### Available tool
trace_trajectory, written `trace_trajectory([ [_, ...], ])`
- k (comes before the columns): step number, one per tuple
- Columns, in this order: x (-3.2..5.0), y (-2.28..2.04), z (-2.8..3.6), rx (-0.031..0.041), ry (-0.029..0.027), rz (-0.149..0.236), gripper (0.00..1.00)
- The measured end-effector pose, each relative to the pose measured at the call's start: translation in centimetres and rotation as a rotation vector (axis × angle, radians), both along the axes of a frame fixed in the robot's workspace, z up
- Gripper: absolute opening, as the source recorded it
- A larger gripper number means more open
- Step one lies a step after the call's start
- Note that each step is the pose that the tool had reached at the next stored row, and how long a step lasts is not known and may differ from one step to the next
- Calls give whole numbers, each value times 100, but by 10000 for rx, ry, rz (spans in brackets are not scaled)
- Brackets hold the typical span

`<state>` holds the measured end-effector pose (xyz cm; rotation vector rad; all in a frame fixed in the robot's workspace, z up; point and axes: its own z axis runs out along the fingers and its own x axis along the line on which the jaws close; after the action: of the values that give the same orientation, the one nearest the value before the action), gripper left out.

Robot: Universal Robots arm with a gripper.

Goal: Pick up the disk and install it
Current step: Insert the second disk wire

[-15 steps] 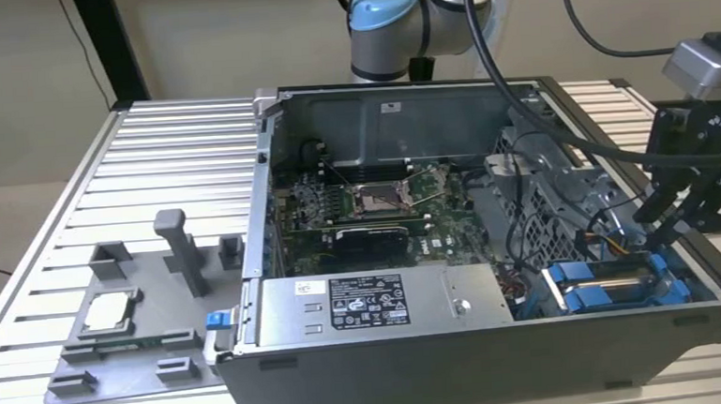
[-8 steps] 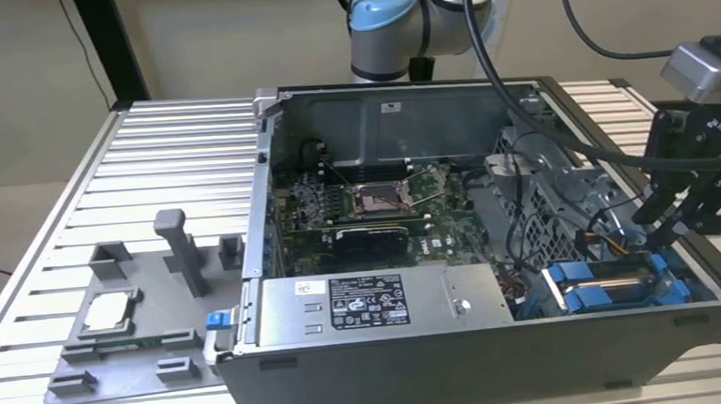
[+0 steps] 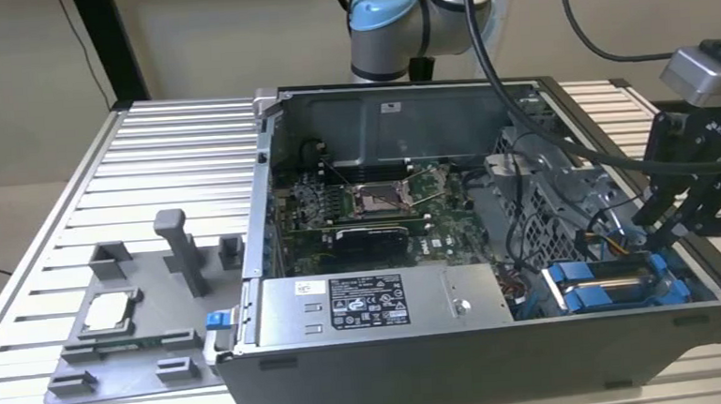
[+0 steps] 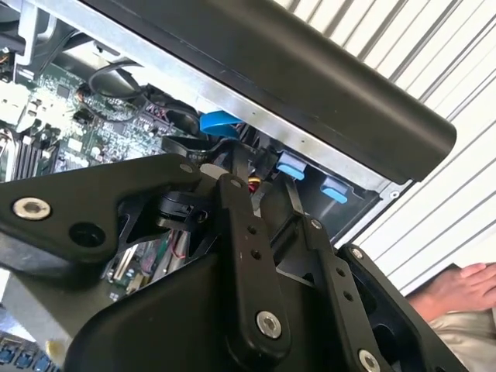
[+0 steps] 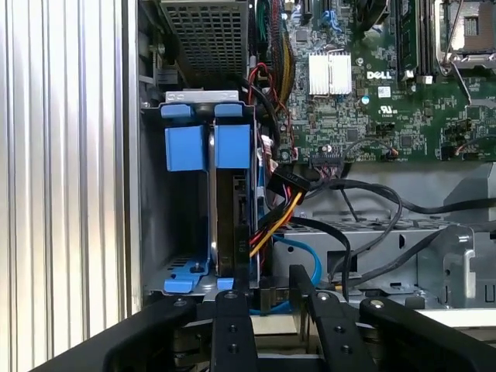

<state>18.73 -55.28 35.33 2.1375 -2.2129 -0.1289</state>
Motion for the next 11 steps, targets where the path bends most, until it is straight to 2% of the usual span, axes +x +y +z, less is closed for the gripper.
trace_trajectory([
  [6,1,0,-4,2,0,0,100],
  [7,1,0,-4,1,0,0,0],
  [11,1,0,-5,2,0,0,0],
])
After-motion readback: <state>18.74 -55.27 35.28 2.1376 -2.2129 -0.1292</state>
